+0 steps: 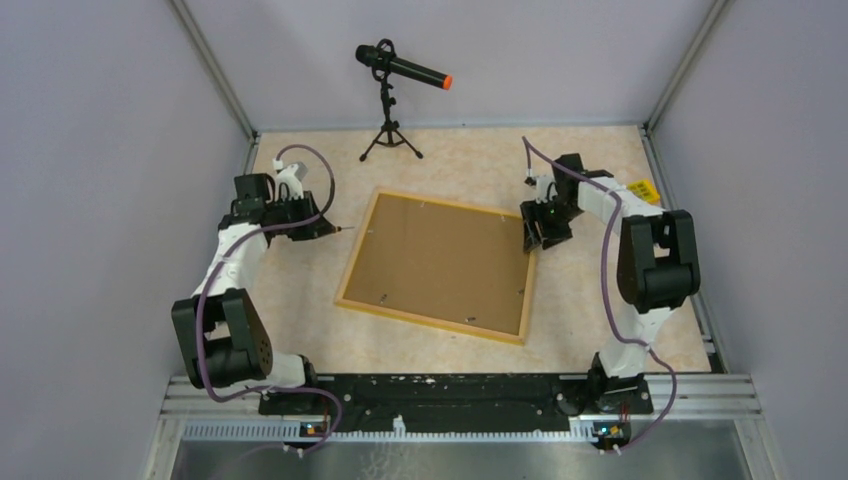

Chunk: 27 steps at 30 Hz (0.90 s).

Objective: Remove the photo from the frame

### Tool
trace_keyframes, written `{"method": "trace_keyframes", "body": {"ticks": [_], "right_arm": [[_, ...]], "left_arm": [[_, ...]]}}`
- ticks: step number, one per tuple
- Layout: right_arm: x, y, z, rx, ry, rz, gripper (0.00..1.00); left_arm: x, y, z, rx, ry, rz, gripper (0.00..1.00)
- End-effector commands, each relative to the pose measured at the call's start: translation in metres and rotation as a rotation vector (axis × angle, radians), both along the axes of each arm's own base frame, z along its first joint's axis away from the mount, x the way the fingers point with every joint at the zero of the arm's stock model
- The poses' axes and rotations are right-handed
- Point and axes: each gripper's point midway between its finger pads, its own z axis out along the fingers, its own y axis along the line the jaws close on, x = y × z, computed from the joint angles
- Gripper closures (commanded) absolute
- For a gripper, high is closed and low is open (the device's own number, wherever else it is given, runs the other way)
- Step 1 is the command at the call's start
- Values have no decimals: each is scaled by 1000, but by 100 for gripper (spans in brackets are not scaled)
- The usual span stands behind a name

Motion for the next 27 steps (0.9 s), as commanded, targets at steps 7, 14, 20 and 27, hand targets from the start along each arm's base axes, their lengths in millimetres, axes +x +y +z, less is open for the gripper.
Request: {"method": "trace_keyframes", "body": {"ticks": [7, 14, 20, 27], "right_arm": [[27, 9, -19, 12, -9, -74, 57], [54, -22, -33, -155, -36, 1, 74], [96, -30, -17, -162, -118, 50, 85], [116, -11, 14, -57, -180, 114, 66]], "left_arm": [[14, 2, 24, 34, -96, -32, 100], [14, -10, 24, 92, -89, -122, 100], [16, -38, 22, 230, -120, -261, 100], [23, -58, 23, 416, -121, -450, 100]]}}
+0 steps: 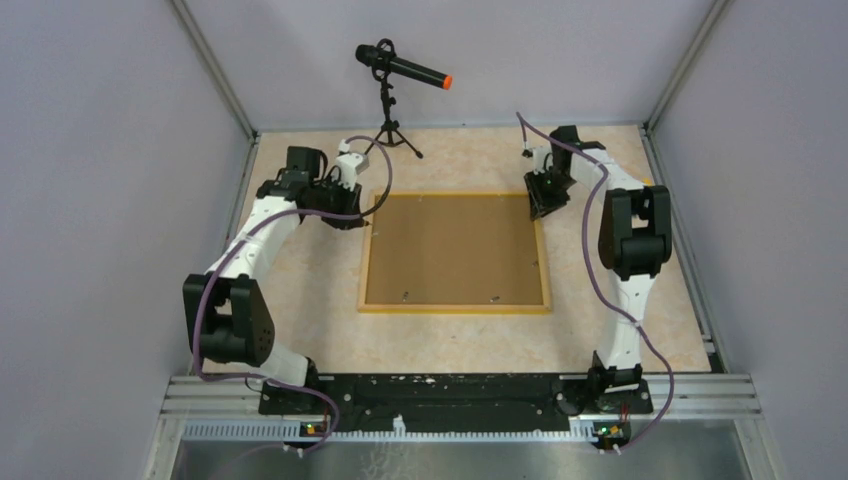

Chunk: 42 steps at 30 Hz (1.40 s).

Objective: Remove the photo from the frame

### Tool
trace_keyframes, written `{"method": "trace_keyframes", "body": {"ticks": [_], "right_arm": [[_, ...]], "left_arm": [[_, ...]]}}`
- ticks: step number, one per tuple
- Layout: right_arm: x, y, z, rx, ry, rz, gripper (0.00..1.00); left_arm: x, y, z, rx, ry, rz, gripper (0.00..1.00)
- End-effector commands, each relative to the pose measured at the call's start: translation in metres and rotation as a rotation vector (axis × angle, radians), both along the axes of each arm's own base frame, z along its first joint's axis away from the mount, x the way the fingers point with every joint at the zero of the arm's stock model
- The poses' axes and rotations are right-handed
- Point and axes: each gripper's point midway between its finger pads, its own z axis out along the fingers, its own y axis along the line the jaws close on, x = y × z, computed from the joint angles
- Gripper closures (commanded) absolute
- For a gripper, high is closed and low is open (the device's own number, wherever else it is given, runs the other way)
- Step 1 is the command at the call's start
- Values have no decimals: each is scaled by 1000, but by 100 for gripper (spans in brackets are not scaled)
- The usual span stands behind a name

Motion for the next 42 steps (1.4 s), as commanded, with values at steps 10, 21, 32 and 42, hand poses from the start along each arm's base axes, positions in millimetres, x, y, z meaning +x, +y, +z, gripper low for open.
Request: {"method": "trace_keyframes", "body": {"ticks": [10, 21, 32, 42], "right_arm": [[-35, 11, 49, 171, 23, 37, 47], [-74, 14, 16, 212, 130, -44, 49], [-89, 10, 2, 189, 162, -44, 52], [-94, 8, 0, 180, 171, -42, 54]], "left_arm": [[31, 9, 8, 469, -32, -263, 100], [44, 6, -9, 610, -62, -464, 100], [48, -13, -18, 649, -95, -554, 100], [47, -24, -29, 670, -89, -598, 100]]}}
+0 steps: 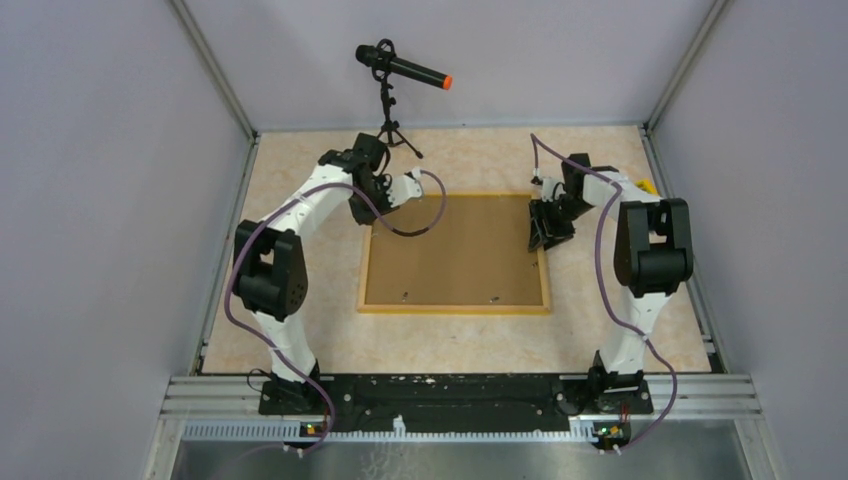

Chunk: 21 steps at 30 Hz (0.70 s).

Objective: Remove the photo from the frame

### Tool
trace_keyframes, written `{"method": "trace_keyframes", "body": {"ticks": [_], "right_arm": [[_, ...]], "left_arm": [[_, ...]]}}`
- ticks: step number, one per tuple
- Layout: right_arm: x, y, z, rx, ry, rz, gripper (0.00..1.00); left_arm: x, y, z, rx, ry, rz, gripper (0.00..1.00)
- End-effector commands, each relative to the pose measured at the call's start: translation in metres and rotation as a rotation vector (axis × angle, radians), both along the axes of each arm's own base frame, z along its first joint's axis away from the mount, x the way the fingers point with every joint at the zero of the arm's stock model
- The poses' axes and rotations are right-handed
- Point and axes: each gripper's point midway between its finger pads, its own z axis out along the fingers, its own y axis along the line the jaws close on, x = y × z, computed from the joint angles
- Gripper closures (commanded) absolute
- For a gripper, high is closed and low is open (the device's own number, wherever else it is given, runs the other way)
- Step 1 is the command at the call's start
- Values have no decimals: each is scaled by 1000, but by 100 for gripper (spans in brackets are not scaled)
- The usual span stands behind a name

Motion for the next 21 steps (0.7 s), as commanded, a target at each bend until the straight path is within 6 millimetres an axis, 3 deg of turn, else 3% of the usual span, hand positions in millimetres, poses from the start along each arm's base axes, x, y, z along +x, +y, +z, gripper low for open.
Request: {"method": "trace_keyframes", "body": {"ticks": [1, 21], "right_arm": [[-4, -1, 6, 7, -10, -1, 54], [-3, -2, 1, 0, 0, -1, 59]], "left_arm": [[10, -7, 10, 3, -51, -30, 100], [-19, -2, -11, 236, -21, -200, 100]]}}
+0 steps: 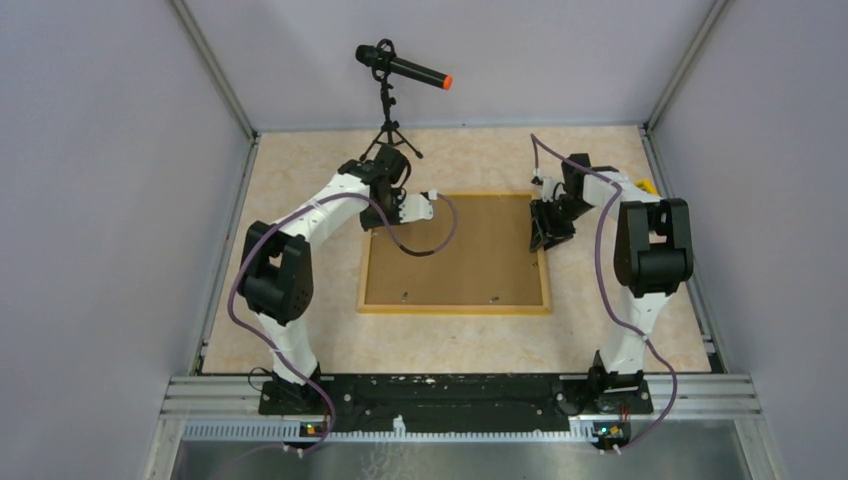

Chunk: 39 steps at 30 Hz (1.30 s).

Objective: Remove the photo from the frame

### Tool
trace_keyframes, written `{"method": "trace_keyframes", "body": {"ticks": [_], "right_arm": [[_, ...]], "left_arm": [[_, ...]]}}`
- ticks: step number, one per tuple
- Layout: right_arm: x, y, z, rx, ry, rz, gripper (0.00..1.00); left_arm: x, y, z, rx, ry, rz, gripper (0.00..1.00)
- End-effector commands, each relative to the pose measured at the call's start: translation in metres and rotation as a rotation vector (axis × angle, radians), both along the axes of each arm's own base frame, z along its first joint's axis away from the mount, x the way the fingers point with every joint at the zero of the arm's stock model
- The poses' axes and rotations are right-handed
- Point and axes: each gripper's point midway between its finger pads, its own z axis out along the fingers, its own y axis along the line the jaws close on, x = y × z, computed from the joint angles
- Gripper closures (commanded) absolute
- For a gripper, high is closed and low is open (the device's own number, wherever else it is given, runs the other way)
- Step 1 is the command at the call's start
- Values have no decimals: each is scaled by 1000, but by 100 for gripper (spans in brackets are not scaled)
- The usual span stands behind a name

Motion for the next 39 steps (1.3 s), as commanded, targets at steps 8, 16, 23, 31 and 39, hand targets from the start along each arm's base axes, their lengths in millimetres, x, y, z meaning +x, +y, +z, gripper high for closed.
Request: {"method": "trace_keyframes", "body": {"ticks": [8, 16, 23, 31, 39], "right_arm": [[-5, 0, 2, 7, 4, -1, 59], [-9, 0, 0, 7, 15, -5, 61], [-9, 0, 0, 8, 15, -10, 62], [-9, 0, 0, 10, 15, -12, 62], [-12, -1, 1, 5, 17, -11, 62]], "left_arm": [[-27, -3, -4, 79, 52, -118, 100], [-36, -7, -1, 69, 85, -124, 100], [-48, -13, -2, 29, 143, -121, 100], [-47, -25, -2, -52, 159, -30, 100], [-28, -8, -1, -191, 200, 233, 100]]}}
